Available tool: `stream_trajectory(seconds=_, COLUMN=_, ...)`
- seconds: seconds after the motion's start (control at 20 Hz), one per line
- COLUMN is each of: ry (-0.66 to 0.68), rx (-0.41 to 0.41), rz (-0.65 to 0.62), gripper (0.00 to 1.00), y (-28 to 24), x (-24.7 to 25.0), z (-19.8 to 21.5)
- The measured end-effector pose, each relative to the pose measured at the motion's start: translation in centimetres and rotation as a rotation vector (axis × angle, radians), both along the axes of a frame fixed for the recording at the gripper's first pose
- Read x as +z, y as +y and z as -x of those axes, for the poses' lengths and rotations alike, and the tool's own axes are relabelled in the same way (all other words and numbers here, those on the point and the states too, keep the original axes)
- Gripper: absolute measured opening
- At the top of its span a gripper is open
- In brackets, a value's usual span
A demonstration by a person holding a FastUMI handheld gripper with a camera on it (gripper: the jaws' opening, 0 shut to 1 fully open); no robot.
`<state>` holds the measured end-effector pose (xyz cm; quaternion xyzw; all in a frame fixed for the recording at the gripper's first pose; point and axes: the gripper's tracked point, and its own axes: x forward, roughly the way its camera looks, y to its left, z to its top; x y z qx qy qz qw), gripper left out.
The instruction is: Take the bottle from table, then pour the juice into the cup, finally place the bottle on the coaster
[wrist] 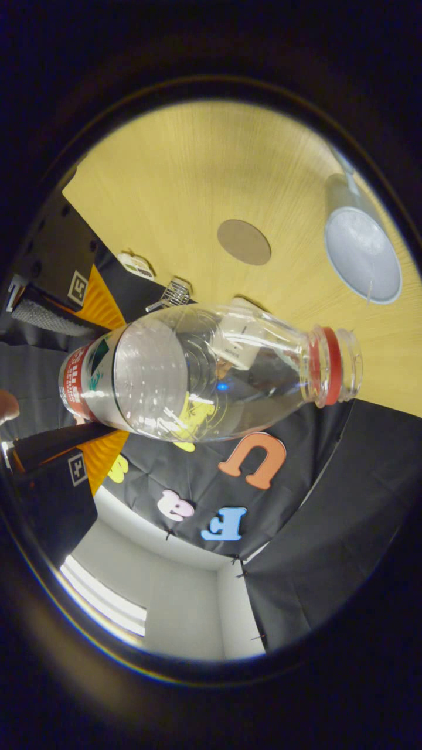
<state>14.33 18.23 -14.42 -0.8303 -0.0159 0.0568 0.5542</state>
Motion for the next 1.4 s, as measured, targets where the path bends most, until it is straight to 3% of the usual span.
stream_trajectory(seconds=1.0, ry=-0.005, rx=0.019, rz=0.010, gripper=0.76, y=0.8, x=1.1, z=0.9)
stream_trajectory(seconds=1.15, ry=0.031, rx=-0.004, rz=-0.044, gripper=0.76, y=0.4, x=0.3, z=1.0)
stream_trajectory(seconds=1.4, ry=0.187, rx=-0.090, rz=-0.265, gripper=0.76, y=-1.0, x=-3.4, z=1.8)
